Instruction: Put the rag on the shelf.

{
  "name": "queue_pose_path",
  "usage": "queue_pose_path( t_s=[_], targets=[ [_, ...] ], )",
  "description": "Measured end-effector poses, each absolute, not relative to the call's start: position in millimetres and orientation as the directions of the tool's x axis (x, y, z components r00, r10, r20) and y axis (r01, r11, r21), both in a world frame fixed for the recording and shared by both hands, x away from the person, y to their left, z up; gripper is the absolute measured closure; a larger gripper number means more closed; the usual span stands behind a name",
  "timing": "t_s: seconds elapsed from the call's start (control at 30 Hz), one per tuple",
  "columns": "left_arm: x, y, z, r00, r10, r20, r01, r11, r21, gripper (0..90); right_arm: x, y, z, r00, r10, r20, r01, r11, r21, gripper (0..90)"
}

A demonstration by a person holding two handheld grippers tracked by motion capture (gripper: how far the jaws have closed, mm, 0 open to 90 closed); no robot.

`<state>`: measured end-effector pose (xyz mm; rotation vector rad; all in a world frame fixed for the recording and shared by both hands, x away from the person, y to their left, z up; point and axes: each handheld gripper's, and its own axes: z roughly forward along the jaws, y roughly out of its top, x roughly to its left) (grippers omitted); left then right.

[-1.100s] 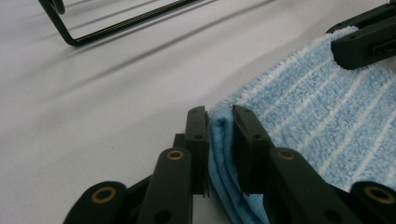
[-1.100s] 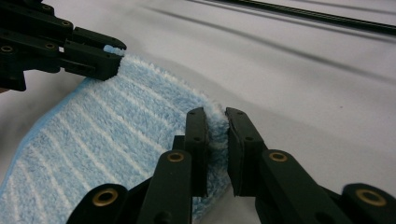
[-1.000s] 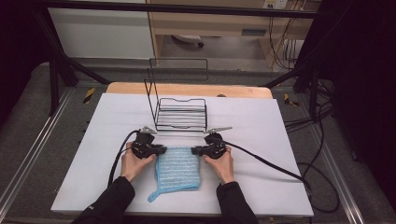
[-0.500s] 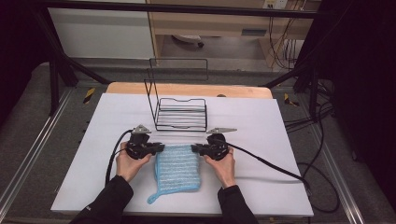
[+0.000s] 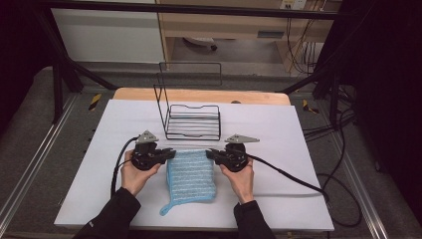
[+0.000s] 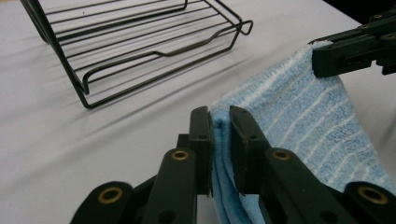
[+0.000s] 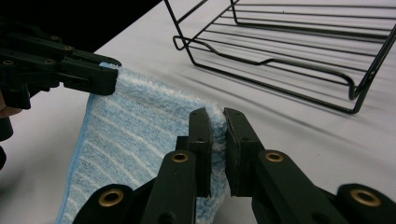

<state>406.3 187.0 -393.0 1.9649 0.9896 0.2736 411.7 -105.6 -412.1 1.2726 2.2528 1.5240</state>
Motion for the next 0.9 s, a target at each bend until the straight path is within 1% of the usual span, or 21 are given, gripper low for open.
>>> queue_pose_path(
  t_s=[0.17,0.33,0.47,0.9],
  targets=[
    [399.6,184.7,-383.0,0.665,0.729,-0.159,0.499,-0.276,0.821,79.9,407.2,-108.7,-403.1,-0.642,0.707,0.295,0.521,0.121,0.845,82.6],
    [395.6,183.3,-377.1,0.670,0.725,-0.161,0.484,-0.262,0.835,79.9,403.6,-112.3,-395.7,-0.649,0.704,0.287,0.498,0.107,0.861,82.7],
    [391.4,181.9,-370.4,0.676,0.724,-0.142,0.459,-0.262,0.849,79.9,400.8,-114.0,-390.6,-0.656,0.704,0.273,0.478,0.106,0.872,82.7],
    [382.6,185.1,-352.6,0.673,0.728,-0.134,0.407,-0.213,0.888,79.9,389.2,-114.1,-366.5,-0.682,0.698,0.219,0.395,0.100,0.913,82.8]
  ],
)
